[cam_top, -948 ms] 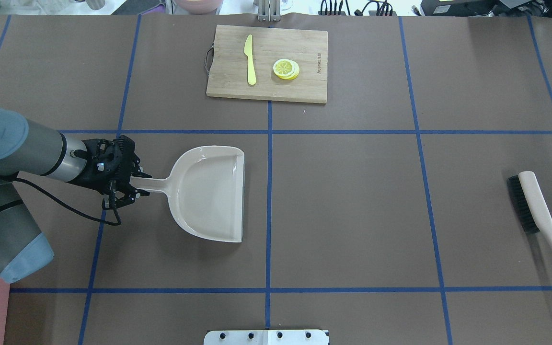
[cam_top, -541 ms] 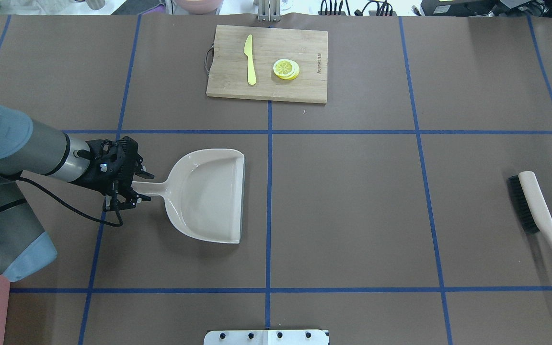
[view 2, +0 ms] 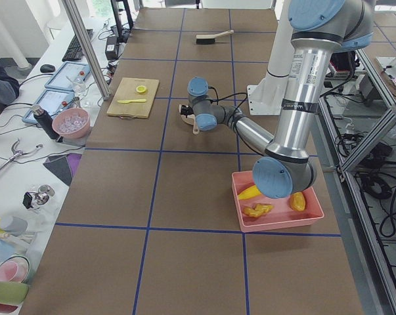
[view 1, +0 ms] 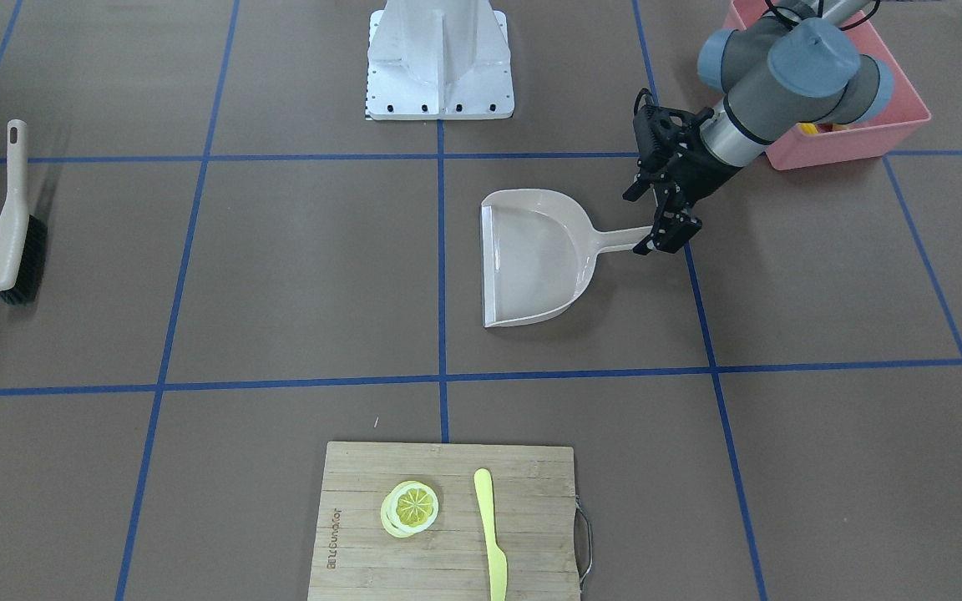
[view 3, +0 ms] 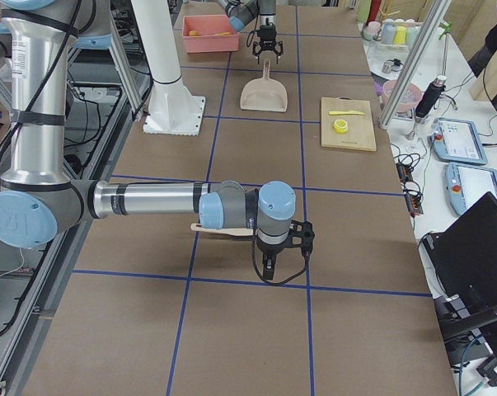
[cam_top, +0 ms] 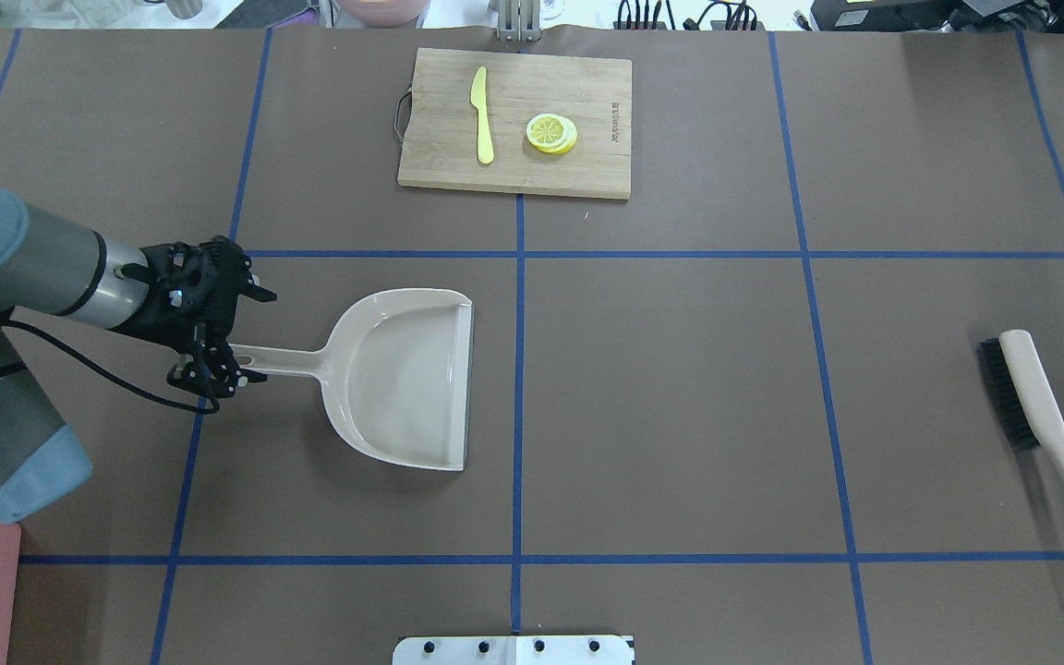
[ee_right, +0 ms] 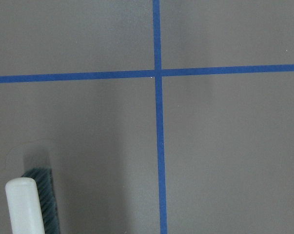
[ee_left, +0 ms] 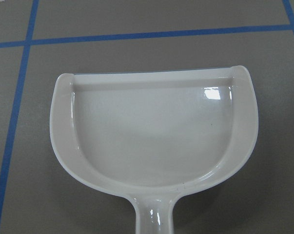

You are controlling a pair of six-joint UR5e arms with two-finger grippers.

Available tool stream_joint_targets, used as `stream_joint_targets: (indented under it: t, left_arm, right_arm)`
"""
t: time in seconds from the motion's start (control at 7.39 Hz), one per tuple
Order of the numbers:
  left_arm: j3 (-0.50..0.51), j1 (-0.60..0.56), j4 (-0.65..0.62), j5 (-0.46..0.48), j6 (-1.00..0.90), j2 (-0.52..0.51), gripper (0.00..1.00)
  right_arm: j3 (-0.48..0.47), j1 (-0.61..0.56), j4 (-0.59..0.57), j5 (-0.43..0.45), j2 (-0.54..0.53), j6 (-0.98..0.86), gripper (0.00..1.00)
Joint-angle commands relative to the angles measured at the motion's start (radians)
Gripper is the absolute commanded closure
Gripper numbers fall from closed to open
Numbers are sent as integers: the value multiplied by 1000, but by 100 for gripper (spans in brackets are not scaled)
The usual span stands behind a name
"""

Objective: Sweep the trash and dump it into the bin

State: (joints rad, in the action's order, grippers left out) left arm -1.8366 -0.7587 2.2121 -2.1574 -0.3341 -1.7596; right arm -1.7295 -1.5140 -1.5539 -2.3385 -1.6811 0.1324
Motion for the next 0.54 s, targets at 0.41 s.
stream_joint_targets:
  t: [0.41]
  left_arm:
    - [-6,-392,-91,-82,388,200,2]
  right_arm:
    - [5,0,0,-4,-2,3,0]
